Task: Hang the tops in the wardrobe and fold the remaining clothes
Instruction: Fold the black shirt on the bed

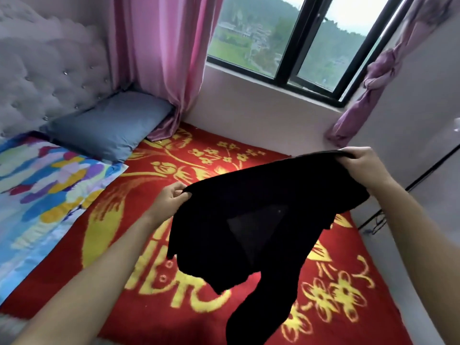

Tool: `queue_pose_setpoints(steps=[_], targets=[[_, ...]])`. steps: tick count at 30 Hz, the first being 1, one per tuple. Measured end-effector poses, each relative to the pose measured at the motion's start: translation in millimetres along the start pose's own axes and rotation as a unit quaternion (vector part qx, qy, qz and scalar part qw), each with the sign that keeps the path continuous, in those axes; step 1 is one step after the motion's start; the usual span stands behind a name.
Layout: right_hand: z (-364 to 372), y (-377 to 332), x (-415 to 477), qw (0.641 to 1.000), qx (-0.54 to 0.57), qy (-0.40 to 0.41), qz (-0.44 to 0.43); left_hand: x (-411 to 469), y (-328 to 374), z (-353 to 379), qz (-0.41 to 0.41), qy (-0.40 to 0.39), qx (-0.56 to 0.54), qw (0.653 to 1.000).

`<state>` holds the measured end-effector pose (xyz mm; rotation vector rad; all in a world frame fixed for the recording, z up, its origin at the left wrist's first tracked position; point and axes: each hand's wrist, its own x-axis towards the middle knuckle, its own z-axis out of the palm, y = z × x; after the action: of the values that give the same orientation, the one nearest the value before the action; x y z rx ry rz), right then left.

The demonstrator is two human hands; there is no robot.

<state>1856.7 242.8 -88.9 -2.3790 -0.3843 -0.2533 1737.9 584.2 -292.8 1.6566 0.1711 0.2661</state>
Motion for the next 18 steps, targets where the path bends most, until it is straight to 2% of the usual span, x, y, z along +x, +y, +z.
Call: queue_pose_setpoints(steps=[2,5,8,11,13,15,17,18], targets=[[-6,17,0,0.991,-0.124,-0.047,0.010,12,9,-6,0.018,0.056,0.008,0.998],[2,23,-7,0.977,-0.178,-0.114,0.035,30,15,-9,0.053,0.134,0.099,0.985],[21,13,-12,0.989,-0.066,-0.124,0.052,37,17,-8,0.020,0.204,0.222,0.953],[41,-7,-11,0.984,0.060,-0.134,0.097,28,25,8,0.014,0.225,0.316,0.922],[56,-25,-10,0.976,0.101,-0.160,0.112,16,33,23,0.090,0.165,0.290,0.938],[70,-42,-8,0.968,0.117,-0.198,0.101,6,47,41,0.171,0.012,0.217,0.961],[84,-58,-8,0.957,0.138,-0.242,0.085,2,65,63,0.148,-0.141,0.121,0.971],[91,-62,-9,0.950,0.159,-0.256,0.078,2,71,72,0.122,-0.176,0.079,0.974]])
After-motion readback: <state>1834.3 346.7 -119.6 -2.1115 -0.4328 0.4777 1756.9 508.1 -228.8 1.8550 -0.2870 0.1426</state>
